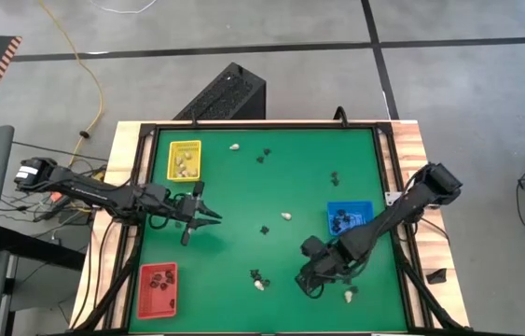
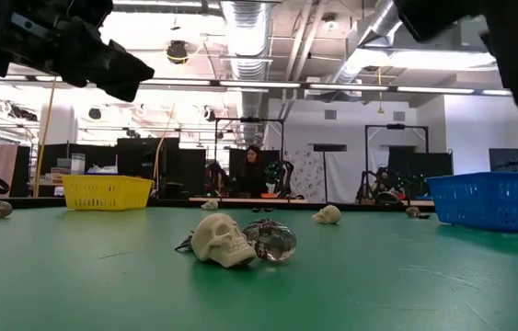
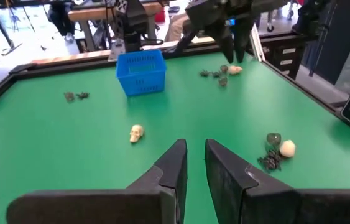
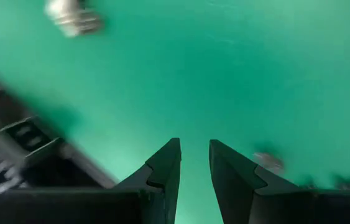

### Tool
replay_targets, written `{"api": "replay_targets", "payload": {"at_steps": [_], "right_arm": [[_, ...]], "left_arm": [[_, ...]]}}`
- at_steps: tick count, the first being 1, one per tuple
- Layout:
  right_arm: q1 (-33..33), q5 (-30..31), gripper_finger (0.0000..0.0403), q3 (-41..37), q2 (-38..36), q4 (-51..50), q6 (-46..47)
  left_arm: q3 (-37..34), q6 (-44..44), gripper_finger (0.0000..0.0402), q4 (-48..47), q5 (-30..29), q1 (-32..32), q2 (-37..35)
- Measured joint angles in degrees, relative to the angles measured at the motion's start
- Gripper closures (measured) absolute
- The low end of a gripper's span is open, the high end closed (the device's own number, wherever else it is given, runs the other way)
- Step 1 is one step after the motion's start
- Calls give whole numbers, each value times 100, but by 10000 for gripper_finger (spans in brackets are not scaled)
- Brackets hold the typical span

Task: Sort Halloween decoration
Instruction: Put the black spider toy into the blue bin

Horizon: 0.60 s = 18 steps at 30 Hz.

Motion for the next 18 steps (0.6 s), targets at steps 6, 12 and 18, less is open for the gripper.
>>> {"api": "replay_targets", "payload": {"at_steps": [6,12,18], "right_arm": [[125,-820,284,-19,375,-739,758],[148,-1504,253,-19,705,-1083,899],[181,-1536,191,-186,721,-935,922]], "left_arm": [[0,9,355,-129,0,0,4],[0,203,355,-300,2,0,4],[0,229,355,-385,10,0,4]]}}
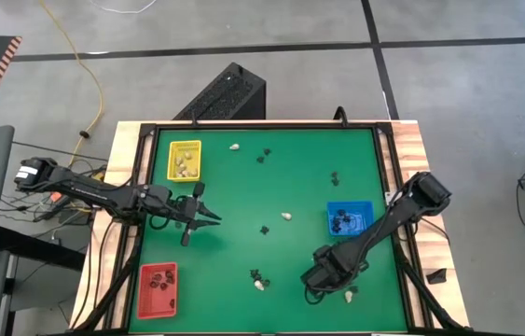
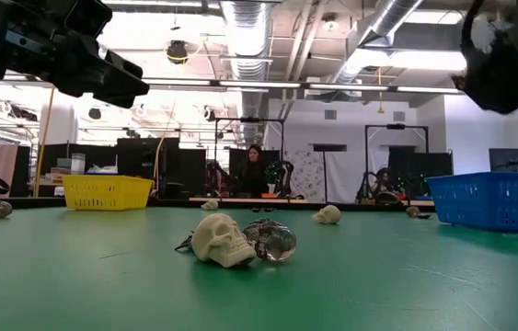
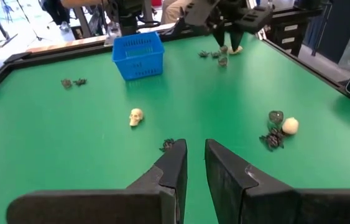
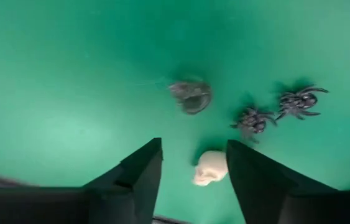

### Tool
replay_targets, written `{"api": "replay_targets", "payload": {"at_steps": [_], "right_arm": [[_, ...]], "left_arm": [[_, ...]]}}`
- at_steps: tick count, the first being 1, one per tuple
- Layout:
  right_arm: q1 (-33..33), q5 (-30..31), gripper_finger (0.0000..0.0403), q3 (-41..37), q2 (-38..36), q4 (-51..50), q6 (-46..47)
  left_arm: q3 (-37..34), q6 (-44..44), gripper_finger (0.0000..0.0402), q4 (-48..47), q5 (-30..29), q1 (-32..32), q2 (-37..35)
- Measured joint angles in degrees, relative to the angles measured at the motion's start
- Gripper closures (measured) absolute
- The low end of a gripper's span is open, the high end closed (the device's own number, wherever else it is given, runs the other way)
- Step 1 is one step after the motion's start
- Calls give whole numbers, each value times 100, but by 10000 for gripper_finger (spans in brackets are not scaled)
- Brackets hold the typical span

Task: Sort Halloween decoration
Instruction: Put the black spider toy into the blue bin

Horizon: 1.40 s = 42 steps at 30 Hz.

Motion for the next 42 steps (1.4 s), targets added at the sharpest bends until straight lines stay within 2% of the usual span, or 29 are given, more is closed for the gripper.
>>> {"api": "replay_targets", "payload": {"at_steps": [4,22,30,34,38,42], "right_arm": [[131,-117,169,-256,0,84,-19],[255,128,174,-605,-2,393,-176],[242,-62,174,-1306,-46,1356,-157],[253,-17,175,-1358,-33,1483,-315],[251,-16,189,-1355,-28,1360,-332],[253,-6,233,-1356,-22,1231,-357]], "left_arm": [[0,0,355,-34,38,0,0],[0,-4,354,-24,28,0,0],[2,-52,354,-24,119,0,0],[2,-52,354,-24,130,-2,0],[2,-52,354,-24,130,-2,0],[2,-46,354,-24,130,-2,0]]}}
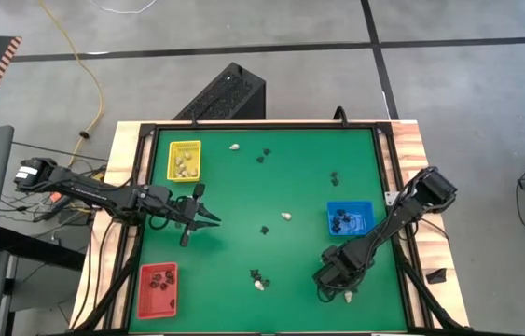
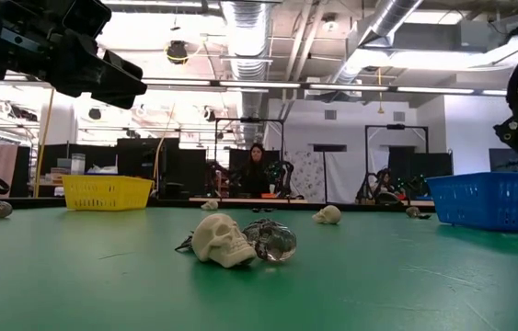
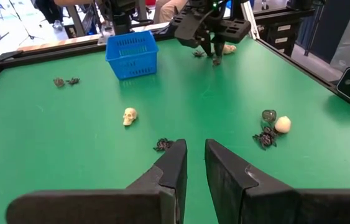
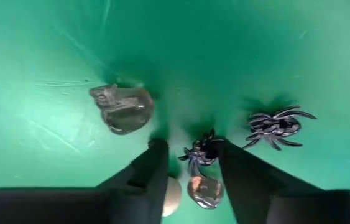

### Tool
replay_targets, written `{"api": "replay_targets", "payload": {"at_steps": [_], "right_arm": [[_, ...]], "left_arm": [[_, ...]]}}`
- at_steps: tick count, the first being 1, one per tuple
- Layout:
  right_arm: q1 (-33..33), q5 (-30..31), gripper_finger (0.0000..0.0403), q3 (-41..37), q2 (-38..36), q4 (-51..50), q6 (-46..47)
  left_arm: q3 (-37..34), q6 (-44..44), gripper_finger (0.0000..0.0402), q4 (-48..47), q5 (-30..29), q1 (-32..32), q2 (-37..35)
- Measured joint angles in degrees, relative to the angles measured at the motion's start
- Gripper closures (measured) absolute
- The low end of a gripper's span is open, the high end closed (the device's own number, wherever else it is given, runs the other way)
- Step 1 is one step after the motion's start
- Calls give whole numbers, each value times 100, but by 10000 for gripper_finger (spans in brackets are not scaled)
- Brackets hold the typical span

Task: Sort Halloween decoration
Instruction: Put the black spider toy into the blue bin

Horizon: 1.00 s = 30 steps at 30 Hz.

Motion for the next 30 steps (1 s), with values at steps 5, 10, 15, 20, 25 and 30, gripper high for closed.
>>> {"api": "replay_targets", "payload": {"at_steps": [5,10,15,20,25,30], "right_arm": [[0,7,311,154,7,-243,-331],[13,164,364,882,57,-1288,-858],[-1,359,364,1950,22,-2420,-1245],[-167,1284,355,2843,-7,-3983,-1339],[-657,1713,358,2970,-20,-4765,-1696],[-1420,1804,358,2674,-39,-4785,-2509]], "left_arm": [[0,0,354,0,0,0,0],[0,0,354,0,30,0,0],[0,13,354,-2,37,0,2],[0,41,354,0,55,0,2],[0,33,354,0,61,0,2],[14,-27,354,-4,270,0,2]]}}
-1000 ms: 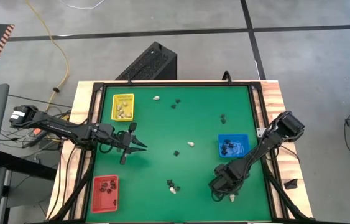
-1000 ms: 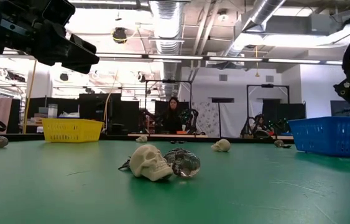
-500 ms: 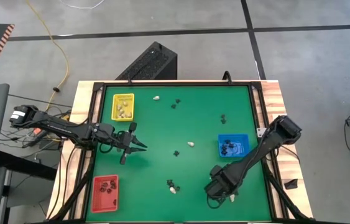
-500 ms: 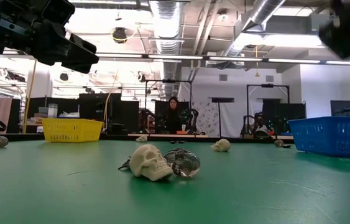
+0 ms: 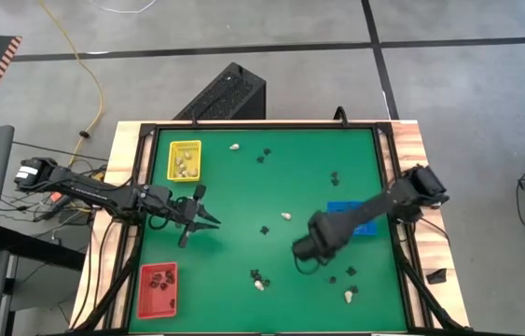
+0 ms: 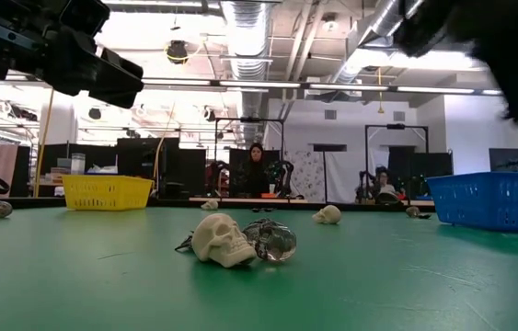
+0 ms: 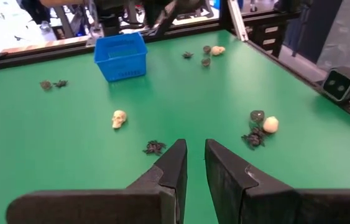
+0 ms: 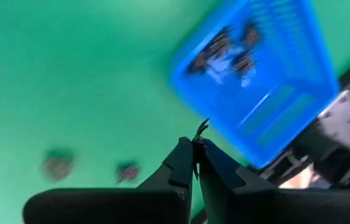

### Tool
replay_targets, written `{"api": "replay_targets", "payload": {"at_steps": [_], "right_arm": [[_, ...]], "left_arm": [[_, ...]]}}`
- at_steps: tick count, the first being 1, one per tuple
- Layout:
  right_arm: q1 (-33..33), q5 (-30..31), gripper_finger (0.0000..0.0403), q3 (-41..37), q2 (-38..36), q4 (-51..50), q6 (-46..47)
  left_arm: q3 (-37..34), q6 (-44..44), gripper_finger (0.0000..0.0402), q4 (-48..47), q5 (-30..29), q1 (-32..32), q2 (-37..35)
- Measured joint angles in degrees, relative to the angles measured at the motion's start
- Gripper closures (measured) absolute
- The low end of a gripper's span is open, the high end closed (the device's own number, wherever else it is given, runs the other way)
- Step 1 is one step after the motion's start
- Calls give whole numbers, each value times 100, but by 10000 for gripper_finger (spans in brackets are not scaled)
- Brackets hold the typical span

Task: Sort Halloween decoration
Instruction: Put the black spider toy into the blue bin, then put the black skull toy into the red bin

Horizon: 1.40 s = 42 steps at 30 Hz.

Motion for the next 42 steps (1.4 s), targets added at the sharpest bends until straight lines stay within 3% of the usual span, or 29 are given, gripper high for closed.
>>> {"api": "replay_targets", "payload": {"at_steps": [8,20,28,31,36,42], "right_arm": [[-985,84,344,-707,0,5,-1015],[-1139,85,211,-771,-19,-47,-1435],[-1133,1096,192,-904,-1009,967,-2003],[-1656,1502,197,-1356,-1615,1335,-1931],[-3266,1212,199,-2518,-2318,2792,-2172],[-4919,1006,199,-3155,-2244,3830,-2406]], "left_arm": [[6,-67,355,-70,82,0,0],[6,-64,355,-149,85,0,0],[6,-36,355,-42,512,1,-421],[6,-27,355,88,523,2,-812],[5,-67,354,418,489,2,-1148],[-1,-176,354,409,193,7,-1163]]}}
